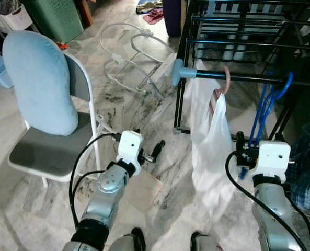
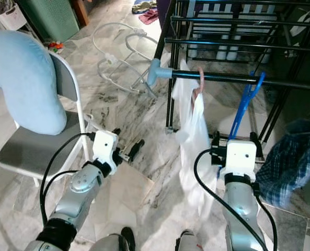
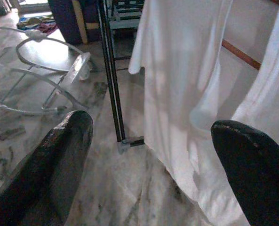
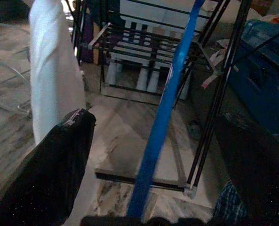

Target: Hang hanger

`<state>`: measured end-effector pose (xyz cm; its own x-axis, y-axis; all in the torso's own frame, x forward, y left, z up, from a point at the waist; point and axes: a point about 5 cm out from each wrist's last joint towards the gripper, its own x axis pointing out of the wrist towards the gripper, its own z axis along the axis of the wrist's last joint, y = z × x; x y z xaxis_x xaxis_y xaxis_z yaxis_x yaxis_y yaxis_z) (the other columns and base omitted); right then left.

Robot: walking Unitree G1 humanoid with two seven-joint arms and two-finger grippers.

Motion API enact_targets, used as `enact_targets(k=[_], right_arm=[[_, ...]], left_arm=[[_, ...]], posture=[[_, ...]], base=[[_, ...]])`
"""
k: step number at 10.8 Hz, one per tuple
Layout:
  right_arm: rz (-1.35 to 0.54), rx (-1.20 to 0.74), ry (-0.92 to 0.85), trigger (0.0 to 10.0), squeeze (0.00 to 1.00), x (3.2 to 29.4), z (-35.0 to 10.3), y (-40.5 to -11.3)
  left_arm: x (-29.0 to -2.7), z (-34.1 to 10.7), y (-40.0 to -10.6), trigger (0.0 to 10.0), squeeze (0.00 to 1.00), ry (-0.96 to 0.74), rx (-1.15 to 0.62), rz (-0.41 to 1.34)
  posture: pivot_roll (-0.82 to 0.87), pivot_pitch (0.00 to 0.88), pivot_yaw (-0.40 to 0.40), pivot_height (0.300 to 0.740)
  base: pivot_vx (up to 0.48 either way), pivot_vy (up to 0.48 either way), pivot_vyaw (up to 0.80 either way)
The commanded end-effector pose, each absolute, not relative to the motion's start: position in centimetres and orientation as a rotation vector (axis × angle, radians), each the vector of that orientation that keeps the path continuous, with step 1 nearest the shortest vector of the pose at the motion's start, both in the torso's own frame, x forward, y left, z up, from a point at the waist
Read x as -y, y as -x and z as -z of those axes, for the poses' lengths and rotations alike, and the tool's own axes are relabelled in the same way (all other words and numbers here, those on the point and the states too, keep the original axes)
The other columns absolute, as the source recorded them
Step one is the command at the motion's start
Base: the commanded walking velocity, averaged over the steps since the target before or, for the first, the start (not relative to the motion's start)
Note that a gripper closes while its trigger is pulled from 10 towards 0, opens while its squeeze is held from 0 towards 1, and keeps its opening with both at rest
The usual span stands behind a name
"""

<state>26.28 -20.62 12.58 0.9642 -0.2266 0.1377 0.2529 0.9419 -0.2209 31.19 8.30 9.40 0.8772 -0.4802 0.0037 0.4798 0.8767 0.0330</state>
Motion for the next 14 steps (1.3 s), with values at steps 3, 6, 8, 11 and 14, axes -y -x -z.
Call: enact_targets(k=[3,6,8,11,14], right_arm=[[0.208,0.106,0.239,10.0,1.0,20.0,-12.6,-26.6],[0.2,0.099,0.235,10.0,1.0,19.9,-12.4,-27.0],[0.185,0.083,0.227,10.0,0.9,19.6,-12.0,-26.8],[0.136,0.059,0.21,10.0,0.0,18.9,-11.3,-27.2],[0.087,0.048,0.212,10.0,0.0,18.2,-11.2,-28.1]], left_arm=[[-8.6,-8.6,-31.0,10.0,0.0,-0.028,-0.01,0.459],[-8.7,-8.5,-31.0,10.0,0.0,-0.027,-0.01,0.438],[-8.6,-8.1,-30.9,10.0,0.0,-0.031,-0.02,0.427],[-8.5,-7.7,-31.2,10.0,0.0,-0.038,-0.029,0.406],[-8.2,-7.7,-31.4,10.0,0.0,-0.036,-0.023,0.387]], posture=[[-0.13,0.197,0.095,0.74],[-0.13,0.189,0.085,0.74],[-0.14,0.171,0.086,0.74],[-0.13,0.124,0.065,0.74],[-0.12,0.092,0.048,0.74]], base=[[-0.268,0.0,0.0],[-0.268,0.0,0.0],[-0.264,0.0,0.0],[-0.266,0.0,0.0],[-0.264,0.0,0.0]])
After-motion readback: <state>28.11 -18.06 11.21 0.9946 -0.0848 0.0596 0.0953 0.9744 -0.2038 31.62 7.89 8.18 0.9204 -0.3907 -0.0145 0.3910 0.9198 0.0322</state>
